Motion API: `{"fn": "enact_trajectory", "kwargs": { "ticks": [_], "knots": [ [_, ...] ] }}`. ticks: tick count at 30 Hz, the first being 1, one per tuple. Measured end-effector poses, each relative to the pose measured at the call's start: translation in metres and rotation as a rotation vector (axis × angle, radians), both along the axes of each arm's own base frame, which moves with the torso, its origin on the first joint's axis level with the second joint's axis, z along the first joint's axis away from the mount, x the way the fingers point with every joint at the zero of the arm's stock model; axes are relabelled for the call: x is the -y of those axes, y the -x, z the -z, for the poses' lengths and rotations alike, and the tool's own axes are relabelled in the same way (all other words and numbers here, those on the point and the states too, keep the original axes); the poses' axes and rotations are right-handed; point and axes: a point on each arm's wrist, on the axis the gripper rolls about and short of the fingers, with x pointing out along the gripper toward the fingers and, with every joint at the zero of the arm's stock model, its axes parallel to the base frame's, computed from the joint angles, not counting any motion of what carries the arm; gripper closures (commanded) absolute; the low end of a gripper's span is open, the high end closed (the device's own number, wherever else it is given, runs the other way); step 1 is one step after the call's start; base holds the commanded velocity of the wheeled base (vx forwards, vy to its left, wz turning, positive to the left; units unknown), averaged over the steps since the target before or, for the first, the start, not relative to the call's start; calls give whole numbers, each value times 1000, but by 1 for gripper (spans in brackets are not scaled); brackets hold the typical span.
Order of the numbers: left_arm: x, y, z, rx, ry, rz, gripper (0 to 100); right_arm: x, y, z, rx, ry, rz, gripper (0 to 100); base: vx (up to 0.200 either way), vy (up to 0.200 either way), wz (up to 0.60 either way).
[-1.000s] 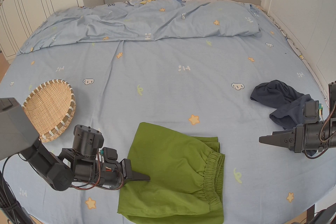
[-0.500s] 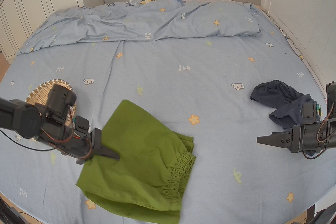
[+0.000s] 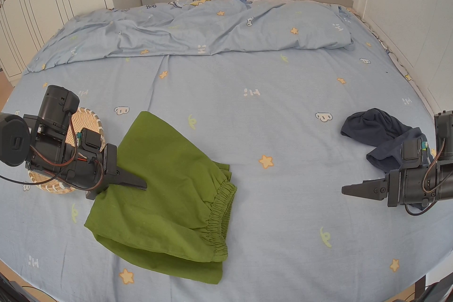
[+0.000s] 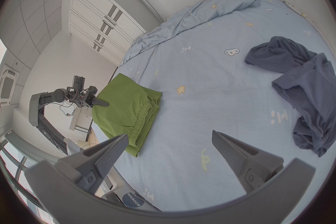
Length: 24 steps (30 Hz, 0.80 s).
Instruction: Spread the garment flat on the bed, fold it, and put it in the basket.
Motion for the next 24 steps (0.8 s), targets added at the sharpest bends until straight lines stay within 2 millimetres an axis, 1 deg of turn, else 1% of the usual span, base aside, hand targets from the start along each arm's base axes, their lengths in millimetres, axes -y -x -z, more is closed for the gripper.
{"fn": "enact_trajectory", "kwargs": {
  "ticks": [7, 17, 20, 24],
  "knots": [
    [8, 3, -1, -1, 1, 29, 100, 0, -1, 0, -3, 1, -1, 0, 0, 200, 0],
    [12, 5, 0, -4, 1, 43, 100, -1, -1, 1, -4, 2, -2, 0, 0, 200, 0],
    [16, 6, 1, -6, -3, 58, 100, -1, 0, 1, -5, 2, -1, 0, 0, 200, 0],
    [24, 11, 4, -5, -14, 93, 100, 0, 0, 2, -5, 3, 1, 0, 0, 0, 0]
  ]
}}
